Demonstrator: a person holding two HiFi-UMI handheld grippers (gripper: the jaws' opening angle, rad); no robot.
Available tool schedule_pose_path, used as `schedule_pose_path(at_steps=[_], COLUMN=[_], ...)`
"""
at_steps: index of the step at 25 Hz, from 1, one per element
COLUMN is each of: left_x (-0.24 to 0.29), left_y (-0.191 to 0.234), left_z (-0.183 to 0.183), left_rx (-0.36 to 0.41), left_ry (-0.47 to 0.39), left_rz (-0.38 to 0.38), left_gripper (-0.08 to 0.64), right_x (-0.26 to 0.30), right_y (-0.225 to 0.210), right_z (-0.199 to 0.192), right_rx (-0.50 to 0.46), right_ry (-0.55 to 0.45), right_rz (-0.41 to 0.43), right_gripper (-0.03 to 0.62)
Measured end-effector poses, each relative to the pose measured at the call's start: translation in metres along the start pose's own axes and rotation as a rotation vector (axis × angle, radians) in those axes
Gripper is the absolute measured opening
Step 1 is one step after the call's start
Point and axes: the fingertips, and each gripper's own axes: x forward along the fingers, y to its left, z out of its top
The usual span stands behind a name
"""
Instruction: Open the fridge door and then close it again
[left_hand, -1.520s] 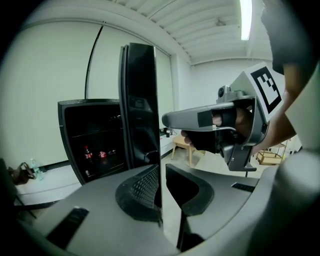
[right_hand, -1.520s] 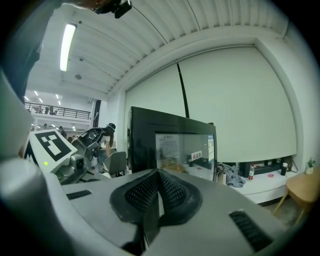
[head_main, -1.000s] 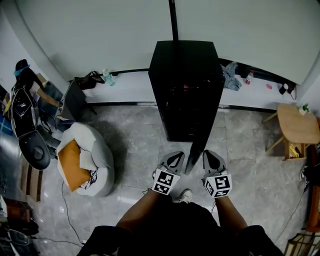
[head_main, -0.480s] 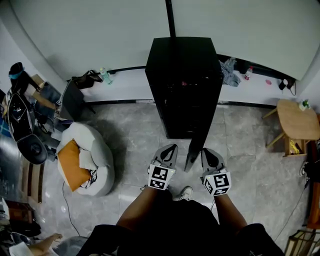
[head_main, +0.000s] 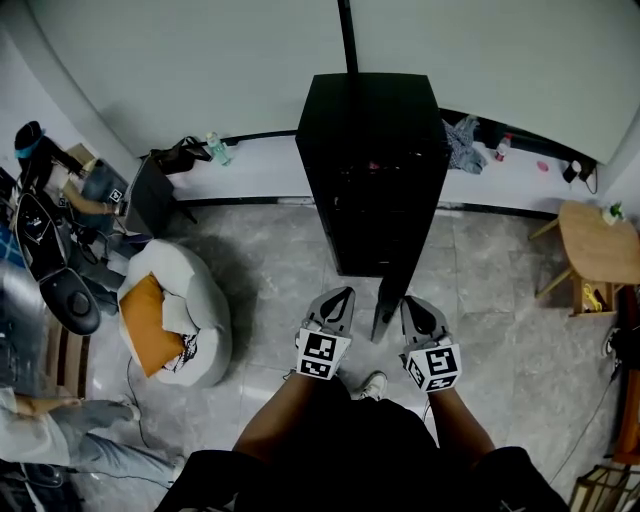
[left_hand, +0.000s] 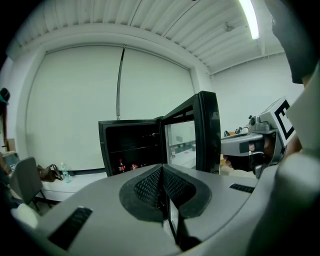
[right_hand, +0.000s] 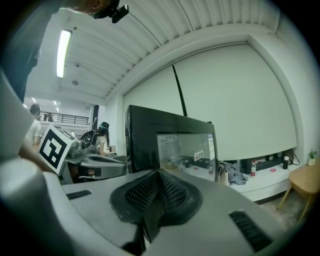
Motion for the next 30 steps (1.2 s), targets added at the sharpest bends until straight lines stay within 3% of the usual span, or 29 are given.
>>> schedule_pose_path(at_steps=[17,30], left_x=[-0.007,-0.011], left_y=[0.035,0.060], left_z=[-0.003,-0.010], left_rx=[-0.050,-0.064], left_ry=[-0.023,-0.009], left_rz=[0.096,0.088], left_gripper=[0.021,0.021], right_x=[0.010,0.040], right_y=[0.023,0.045], right_z=[-0.001,0.001], right_rx=[-0.050,-0.056], right_ry=[0.028,0.017], right_rz=[0.048,0.072], right_gripper=[0.009,0.009])
